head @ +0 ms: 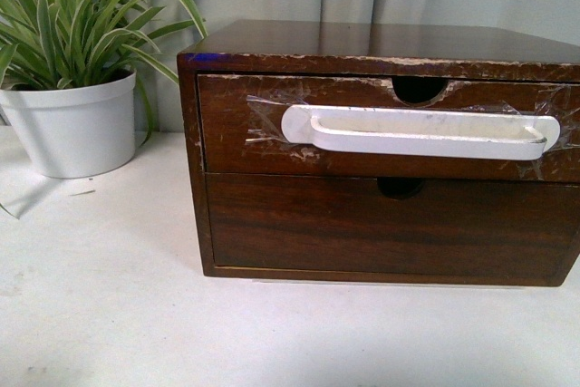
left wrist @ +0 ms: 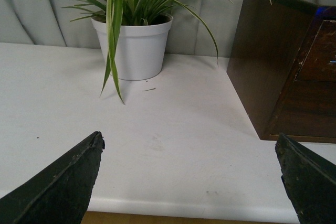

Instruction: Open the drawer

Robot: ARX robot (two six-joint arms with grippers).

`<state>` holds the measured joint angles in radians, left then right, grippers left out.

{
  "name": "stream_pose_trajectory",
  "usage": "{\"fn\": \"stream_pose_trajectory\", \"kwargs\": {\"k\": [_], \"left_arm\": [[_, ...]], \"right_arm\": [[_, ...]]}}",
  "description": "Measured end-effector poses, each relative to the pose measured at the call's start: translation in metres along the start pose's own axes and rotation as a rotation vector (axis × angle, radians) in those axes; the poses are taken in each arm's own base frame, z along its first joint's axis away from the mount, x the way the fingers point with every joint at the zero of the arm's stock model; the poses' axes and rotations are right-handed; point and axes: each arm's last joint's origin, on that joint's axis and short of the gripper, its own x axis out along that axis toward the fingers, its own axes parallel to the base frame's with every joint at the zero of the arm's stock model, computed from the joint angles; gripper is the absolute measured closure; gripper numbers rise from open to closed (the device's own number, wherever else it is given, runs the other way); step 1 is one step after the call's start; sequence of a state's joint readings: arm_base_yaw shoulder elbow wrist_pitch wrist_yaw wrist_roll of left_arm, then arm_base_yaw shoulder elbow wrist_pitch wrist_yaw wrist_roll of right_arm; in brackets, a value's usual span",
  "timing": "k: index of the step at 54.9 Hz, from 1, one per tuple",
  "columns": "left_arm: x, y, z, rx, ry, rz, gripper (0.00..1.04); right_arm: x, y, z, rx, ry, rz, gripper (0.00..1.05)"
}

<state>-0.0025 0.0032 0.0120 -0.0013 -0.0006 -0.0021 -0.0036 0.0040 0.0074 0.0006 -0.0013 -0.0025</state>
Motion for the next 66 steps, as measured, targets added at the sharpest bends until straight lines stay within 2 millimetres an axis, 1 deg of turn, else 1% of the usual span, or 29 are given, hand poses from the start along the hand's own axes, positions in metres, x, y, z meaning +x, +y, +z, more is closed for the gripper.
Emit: {"fn": "stream_pose_trajectory", "kwargs": {"k": [66], "left_arm": [[0.0000,0.0000,0.0000,0.000,0.000,0.000,0.06]], "right_arm": [[0.0000,0.0000,0.0000,0.000,0.000,0.000,0.09]]}}
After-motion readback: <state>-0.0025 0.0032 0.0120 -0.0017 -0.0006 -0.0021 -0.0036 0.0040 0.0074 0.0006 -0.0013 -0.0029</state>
